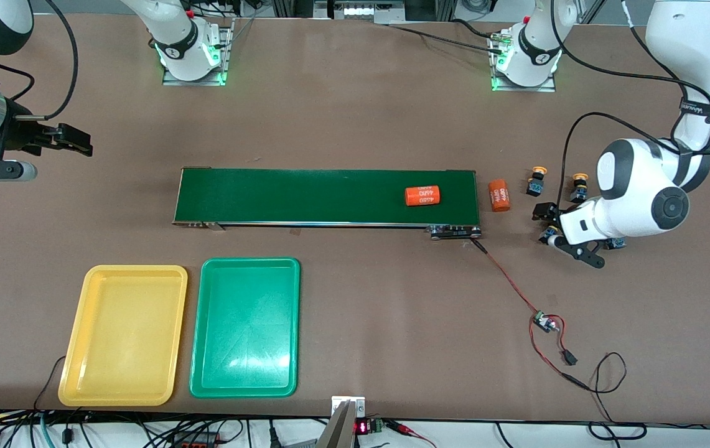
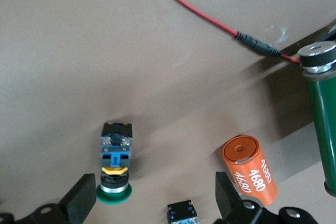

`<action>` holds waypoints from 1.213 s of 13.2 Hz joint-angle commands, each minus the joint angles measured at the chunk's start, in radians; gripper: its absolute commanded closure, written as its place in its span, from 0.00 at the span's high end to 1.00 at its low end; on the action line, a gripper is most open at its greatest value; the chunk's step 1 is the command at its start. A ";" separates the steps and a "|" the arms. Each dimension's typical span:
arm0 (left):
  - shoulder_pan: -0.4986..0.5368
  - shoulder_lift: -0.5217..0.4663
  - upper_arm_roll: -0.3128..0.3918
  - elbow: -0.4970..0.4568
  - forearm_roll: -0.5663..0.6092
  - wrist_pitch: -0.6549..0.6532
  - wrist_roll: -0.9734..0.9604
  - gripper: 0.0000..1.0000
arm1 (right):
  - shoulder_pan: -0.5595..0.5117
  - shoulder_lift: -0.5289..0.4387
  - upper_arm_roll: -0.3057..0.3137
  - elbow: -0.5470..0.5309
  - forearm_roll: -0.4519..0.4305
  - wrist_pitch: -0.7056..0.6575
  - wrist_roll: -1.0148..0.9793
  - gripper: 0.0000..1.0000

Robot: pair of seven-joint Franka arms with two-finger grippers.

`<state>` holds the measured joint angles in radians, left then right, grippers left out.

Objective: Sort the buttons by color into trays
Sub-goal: 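Move the left gripper over the green-based push button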

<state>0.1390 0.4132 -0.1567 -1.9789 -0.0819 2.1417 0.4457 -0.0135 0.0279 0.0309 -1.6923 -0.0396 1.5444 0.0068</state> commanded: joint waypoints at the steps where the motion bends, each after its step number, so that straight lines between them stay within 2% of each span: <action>1: -0.004 -0.017 0.003 -0.021 -0.013 0.030 -0.012 1.00 | 0.010 -0.009 0.000 -0.006 -0.016 0.006 -0.004 1.00; 3: -0.004 0.004 0.003 -0.021 0.005 0.121 -0.001 1.00 | 0.024 -0.008 0.000 -0.006 -0.032 0.006 -0.004 1.00; 5: -0.004 0.032 0.003 -0.020 0.092 0.182 -0.001 1.00 | 0.047 -0.009 0.000 -0.006 -0.055 0.005 -0.004 1.00; 10: 0.007 0.078 0.005 -0.024 0.103 0.187 0.002 1.00 | 0.047 -0.002 0.000 -0.006 -0.042 0.000 -0.001 1.00; 14: 0.013 0.088 0.005 -0.063 0.103 0.188 0.005 1.00 | 0.046 0.001 0.000 -0.006 -0.031 0.014 0.007 1.00; 16: 0.025 0.091 0.005 -0.064 0.103 0.188 0.045 0.97 | 0.046 0.004 0.000 -0.006 0.000 0.025 0.015 1.00</action>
<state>0.1496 0.5160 -0.1514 -2.0277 0.0012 2.3180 0.4525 0.0313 0.0336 0.0311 -1.6924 -0.0634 1.5549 0.0080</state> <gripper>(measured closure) 0.000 0.000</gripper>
